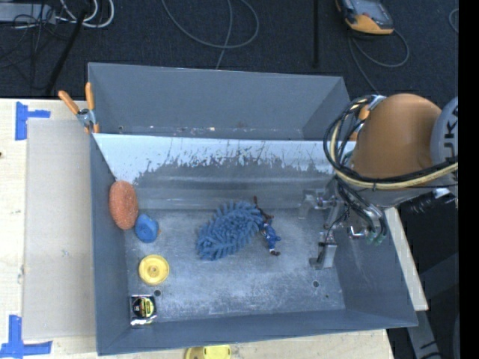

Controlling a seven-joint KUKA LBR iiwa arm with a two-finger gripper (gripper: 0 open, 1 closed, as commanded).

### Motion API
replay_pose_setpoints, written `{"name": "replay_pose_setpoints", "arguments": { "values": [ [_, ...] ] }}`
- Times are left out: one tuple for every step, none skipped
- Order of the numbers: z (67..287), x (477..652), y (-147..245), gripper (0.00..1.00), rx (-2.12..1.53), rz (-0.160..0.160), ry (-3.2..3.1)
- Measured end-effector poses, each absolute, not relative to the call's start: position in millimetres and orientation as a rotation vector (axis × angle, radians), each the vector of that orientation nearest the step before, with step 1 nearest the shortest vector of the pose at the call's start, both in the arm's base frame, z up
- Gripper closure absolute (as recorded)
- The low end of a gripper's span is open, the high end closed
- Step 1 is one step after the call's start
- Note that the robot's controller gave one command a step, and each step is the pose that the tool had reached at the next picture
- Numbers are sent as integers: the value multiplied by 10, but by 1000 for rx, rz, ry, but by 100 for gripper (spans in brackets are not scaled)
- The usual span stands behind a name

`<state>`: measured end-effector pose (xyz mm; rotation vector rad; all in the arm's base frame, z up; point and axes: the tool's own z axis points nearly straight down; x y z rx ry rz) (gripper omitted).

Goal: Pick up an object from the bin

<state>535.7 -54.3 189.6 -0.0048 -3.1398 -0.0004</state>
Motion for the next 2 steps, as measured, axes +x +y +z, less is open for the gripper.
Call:
{"name": "replay_pose_setpoints", "arguments": {
  "values": [
    [1648, 5776, -376, 0, 1, 2, -3150],
    [1494, 5917, -161, 0, 67, -1, -3140]
  ]
}}
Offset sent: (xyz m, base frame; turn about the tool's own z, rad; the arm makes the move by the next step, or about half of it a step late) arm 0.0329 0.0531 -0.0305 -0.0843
